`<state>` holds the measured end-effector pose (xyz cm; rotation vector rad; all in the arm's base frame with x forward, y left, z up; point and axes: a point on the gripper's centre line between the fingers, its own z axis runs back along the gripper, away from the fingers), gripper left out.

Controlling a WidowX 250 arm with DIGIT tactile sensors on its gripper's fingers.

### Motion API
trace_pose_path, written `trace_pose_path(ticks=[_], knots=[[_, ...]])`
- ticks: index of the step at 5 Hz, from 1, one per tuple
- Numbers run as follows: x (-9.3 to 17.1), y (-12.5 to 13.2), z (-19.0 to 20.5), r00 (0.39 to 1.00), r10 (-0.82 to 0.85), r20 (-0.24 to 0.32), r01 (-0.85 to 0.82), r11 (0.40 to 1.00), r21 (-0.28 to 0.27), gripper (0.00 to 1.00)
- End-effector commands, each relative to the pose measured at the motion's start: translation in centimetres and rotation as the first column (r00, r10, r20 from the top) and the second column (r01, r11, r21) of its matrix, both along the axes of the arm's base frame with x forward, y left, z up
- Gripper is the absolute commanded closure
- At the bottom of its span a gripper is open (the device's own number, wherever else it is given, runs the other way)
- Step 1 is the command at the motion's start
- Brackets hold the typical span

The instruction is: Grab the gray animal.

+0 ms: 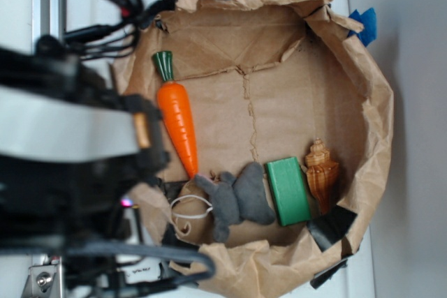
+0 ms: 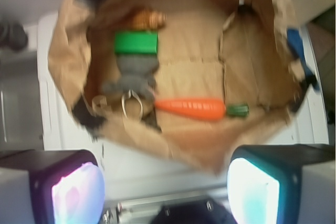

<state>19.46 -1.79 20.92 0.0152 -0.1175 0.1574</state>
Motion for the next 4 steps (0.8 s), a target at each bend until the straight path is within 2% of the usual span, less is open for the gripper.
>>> trace_pose_path(ticks=[1,2,3,4], knots=[[2.8,1.5,-3.0,0.946,0.322,0.036,-0.319,0.945,-0.071,0.0],[3.7,2.6,-5.2,0.963,0.27,0.012,-0.267,0.956,-0.123,0.0],[4.3,4.0,-7.1,0.963,0.267,0.023,-0.261,0.954,-0.144,0.0],[4.9,3.7,-9.1,0.964,0.267,0.017,-0.263,0.957,-0.127,0.0]])
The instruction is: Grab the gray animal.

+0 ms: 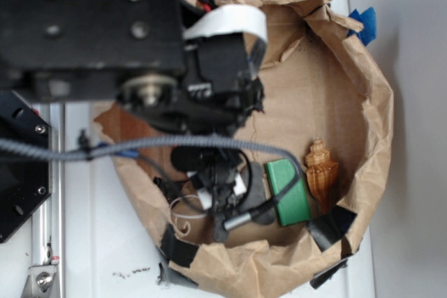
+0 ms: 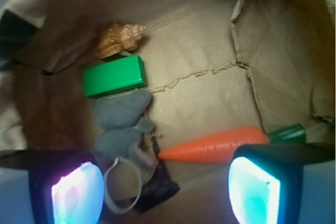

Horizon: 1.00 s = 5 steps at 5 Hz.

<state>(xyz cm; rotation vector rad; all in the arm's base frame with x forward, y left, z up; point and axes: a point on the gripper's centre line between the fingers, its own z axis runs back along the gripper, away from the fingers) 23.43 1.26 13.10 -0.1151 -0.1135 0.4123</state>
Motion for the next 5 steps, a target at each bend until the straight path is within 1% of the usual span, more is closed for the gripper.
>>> trace_pose_path(ticks=[1,2,3,4,5], knots=[[1.5,-1.0,-2.8,1.0,0.009,-0.001,-0.009,0.998,0.056,0.0],[3.0,-3.4,-4.9,1.0,-0.008,0.01,0.008,0.997,0.073,0.0],[3.7,-5.3,-5.3,0.999,-0.032,0.015,0.032,0.999,0.025,0.0],[3.8,-6.1,-5.2,0.999,-0.028,0.017,0.029,0.999,-0.02,0.0],[3.5,-6.7,-5.8,0.999,-0.04,-0.017,0.04,0.998,-0.047,0.0]])
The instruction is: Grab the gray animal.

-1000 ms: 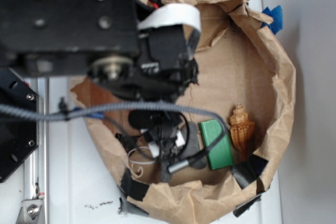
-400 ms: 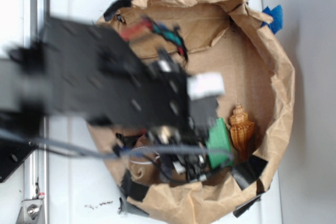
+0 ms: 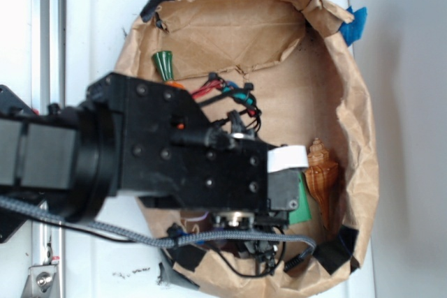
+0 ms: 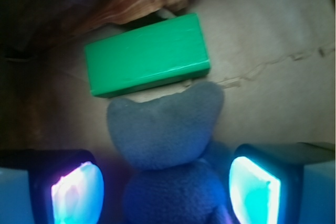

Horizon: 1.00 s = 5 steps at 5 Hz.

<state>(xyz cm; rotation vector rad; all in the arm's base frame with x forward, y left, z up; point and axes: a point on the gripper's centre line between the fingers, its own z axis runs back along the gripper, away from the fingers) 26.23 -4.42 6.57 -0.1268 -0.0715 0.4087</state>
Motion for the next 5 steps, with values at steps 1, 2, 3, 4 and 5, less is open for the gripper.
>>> trace_pose_path(ticks=[1,2,3,4,5], knots=[[0.6,-1.3,-0.8,0.998,-0.042,-0.037,0.042,0.999,-0.009,0.0],[0.6,-1.4,-0.8,0.996,-0.044,-0.075,0.044,0.999,-0.005,0.0],[0.6,-1.1,-0.8,0.997,-0.027,-0.068,0.026,1.0,-0.012,1.0],[0.7,0.1,0.4,0.999,-0.031,-0.044,0.031,1.0,0.002,1.0],[0.9,1.8,2.1,0.999,-0.054,0.01,0.053,0.998,0.018,1.0]])
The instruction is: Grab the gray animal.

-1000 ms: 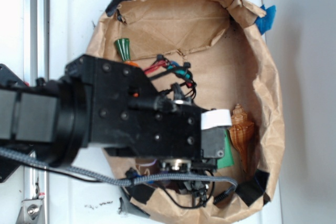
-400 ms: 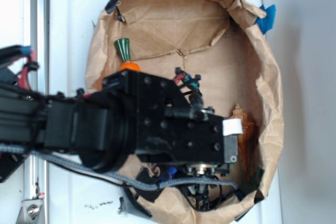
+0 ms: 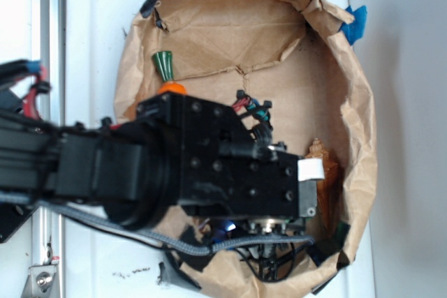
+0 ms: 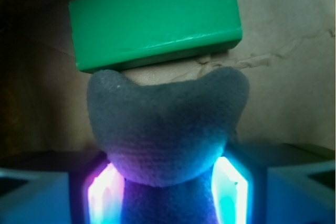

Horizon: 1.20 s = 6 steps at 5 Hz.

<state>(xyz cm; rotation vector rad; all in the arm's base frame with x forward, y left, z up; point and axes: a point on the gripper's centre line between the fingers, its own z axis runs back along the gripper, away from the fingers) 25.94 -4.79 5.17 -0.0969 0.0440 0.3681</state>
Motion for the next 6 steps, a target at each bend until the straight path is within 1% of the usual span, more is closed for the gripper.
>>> trace_pose_path(ticks=[1,2,3,4,5,6], knots=[[1.1,5.0,6.1,0.981,-0.034,0.191,0.024,0.998,0.054,1.0],[1.0,7.6,8.6,0.967,-0.111,0.23,0.096,0.993,0.075,1.0],[1.2,8.4,10.3,0.961,-0.171,0.215,0.149,0.982,0.117,1.0],[1.2,8.8,11.6,0.963,-0.179,0.203,0.161,0.981,0.105,1.0],[0.8,8.5,11.8,0.971,-0.176,0.162,0.168,0.984,0.061,1.0],[0.6,8.2,11.3,0.972,-0.183,0.148,0.175,0.983,0.062,1.0]])
